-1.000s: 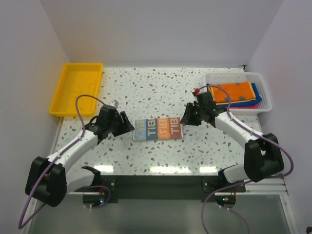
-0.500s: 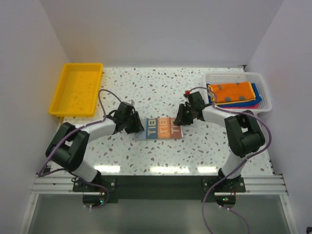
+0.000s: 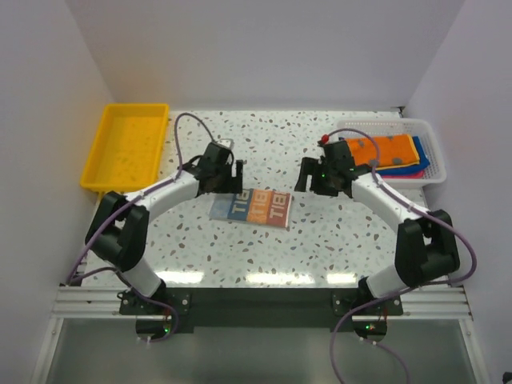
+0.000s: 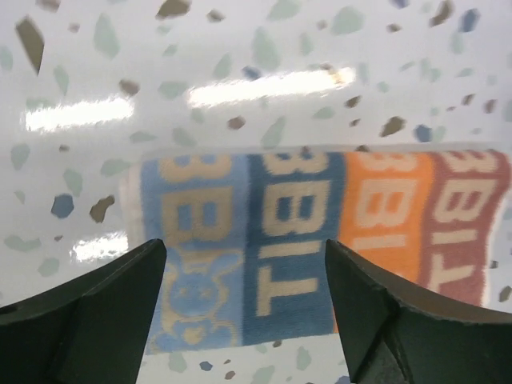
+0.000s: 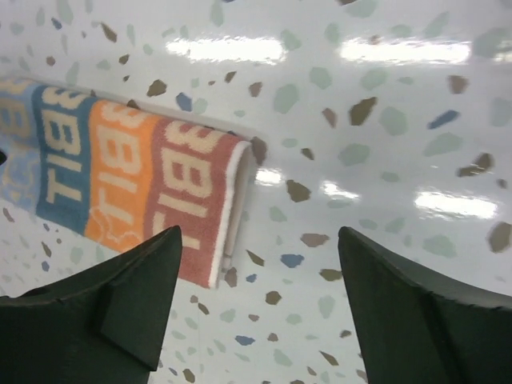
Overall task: Fold and stack the towels
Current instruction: Neatly place the folded towel into the bin
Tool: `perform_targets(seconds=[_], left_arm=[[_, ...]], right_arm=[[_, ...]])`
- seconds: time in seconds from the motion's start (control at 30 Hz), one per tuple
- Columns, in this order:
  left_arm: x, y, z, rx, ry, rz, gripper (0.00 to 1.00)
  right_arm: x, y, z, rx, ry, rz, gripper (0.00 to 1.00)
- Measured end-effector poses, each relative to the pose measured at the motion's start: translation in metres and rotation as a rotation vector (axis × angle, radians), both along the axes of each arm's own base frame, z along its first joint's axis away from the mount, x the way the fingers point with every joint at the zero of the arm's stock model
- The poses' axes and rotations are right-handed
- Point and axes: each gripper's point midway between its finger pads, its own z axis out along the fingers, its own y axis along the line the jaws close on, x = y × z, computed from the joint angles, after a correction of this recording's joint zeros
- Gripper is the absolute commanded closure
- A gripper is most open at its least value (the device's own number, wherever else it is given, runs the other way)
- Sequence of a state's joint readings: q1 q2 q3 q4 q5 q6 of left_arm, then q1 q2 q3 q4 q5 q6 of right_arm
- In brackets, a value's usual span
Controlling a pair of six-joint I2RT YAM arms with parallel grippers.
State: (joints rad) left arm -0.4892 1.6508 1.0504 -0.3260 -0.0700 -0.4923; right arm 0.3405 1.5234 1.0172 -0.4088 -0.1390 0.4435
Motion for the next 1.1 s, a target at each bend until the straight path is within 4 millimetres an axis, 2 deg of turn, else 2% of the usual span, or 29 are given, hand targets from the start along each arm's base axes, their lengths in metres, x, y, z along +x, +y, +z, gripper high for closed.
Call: perform_targets(seconds=[0.13,0.23,0.33,0.4,0.5,0.6,0.73,0.87,1.0,1.1], left_arm=[[0.004,-0.049,0.046,0.038,-0.121,-0.146,0.11],[-0.020,-0.095,0.064,0.060,-0.154,-0.279,0.12],[-0.043,-0.134,0.060,0.094,-0.144,-0.384,0.18],[-0.055,-0.157,0.043,0.141,-0.114,-0.437,0.22],[-0.069,-0.177,0.019,0.205,-0.076,-0.484,0.27],[-0.073,-0.184,-0.004,0.277,-0.042,-0.497,0.29],[-0.074,-0.181,-0.028,0.354,-0.007,-0.492,0.32],[-0.072,-0.179,-0.040,0.396,0.007,-0.474,0.35],[-0.072,-0.182,-0.042,0.417,-0.001,-0.464,0.39],[-0.074,-0.184,-0.043,0.424,-0.009,-0.448,0.56]], right_arm=[[0.002,-0.038,0.015,-0.045,-0.028,-0.097,0.10],[-0.009,-0.071,0.006,-0.072,-0.002,-0.178,0.07],[-0.030,-0.088,-0.011,-0.090,0.060,-0.221,0.05],[-0.041,-0.095,-0.022,-0.092,0.100,-0.240,0.04],[-0.054,-0.102,-0.037,-0.087,0.151,-0.265,0.03],[-0.063,-0.105,-0.045,-0.074,0.186,-0.282,0.03],[-0.066,-0.102,-0.049,-0.051,0.197,-0.285,0.03],[-0.067,-0.100,-0.051,-0.039,0.199,-0.286,0.03],[-0.067,-0.097,-0.052,-0.020,0.201,-0.282,0.03],[-0.066,-0.094,-0.052,-0.004,0.199,-0.279,0.04]])
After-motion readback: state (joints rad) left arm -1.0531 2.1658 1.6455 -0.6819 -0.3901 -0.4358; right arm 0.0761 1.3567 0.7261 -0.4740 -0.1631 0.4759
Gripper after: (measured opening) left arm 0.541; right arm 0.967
